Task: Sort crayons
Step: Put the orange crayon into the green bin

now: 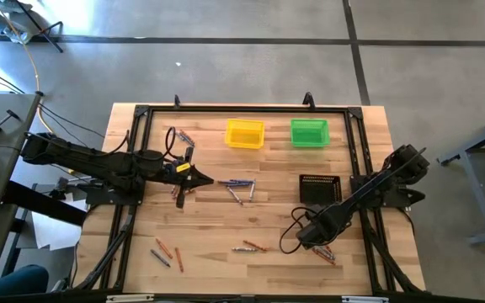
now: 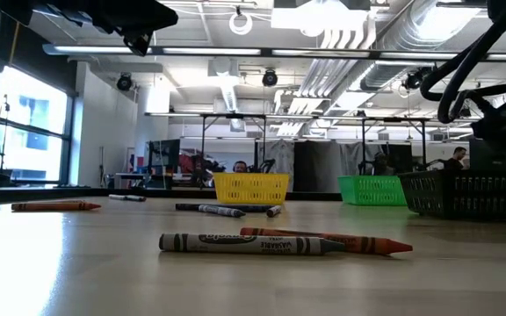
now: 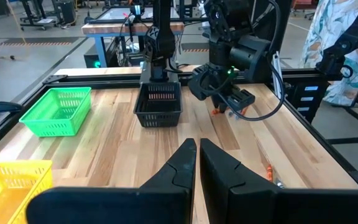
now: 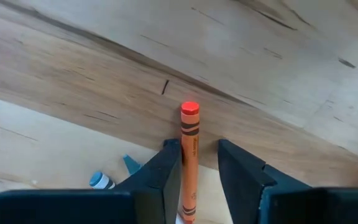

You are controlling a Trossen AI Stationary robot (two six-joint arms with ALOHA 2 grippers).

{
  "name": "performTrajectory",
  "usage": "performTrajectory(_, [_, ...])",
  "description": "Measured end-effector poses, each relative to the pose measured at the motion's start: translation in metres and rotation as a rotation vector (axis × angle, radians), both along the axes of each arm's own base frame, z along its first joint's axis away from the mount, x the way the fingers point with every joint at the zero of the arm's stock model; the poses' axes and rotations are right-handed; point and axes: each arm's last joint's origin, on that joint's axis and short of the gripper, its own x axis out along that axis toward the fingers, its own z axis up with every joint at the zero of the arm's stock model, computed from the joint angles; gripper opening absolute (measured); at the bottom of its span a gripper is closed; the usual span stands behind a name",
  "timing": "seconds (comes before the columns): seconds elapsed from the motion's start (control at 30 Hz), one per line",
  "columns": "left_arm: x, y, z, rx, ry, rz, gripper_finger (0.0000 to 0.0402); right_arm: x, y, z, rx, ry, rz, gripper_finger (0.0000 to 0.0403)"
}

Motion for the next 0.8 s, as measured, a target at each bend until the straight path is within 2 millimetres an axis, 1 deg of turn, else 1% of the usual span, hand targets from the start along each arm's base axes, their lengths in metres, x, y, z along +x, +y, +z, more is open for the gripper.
performTrajectory(0.2, [0.0000, 0.0000, 0.0000, 0.000, 0.000, 0.000, 0.0010, 0.0005, 0.0005, 0.0003, 0.011, -0.009, 0.009, 0.0017])
performTrajectory(0.23, [0.0000, 0.0000, 0.0000, 0.000, 0.000, 0.000, 0.0010, 0.0006, 0.0006, 0.0002, 0.014, -0.010, 0.014, 0.0011])
performTrajectory(0.4, [0.0000, 0.0000, 0.0000, 0.000, 0.000, 0.000, 0.0010, 0.0005, 0.0005, 0.0018, 0.022, -0.024, 0.027, 0.0017])
performTrajectory(0.53, [0.0000, 0.0000, 0.0000, -0.001, 0.000, 0.000, 0.0010, 0.0006, 0.0008, 0.0020, 0.031, -0.025, 0.041, 0.0005])
performTrajectory(0.8, [0.0000, 0.0000, -0.0002, -0.002, 0.001, 0.000, 0.0010, 0.0006, 0.0011, 0.0022, 0.045, -0.021, 0.052, 0.0003])
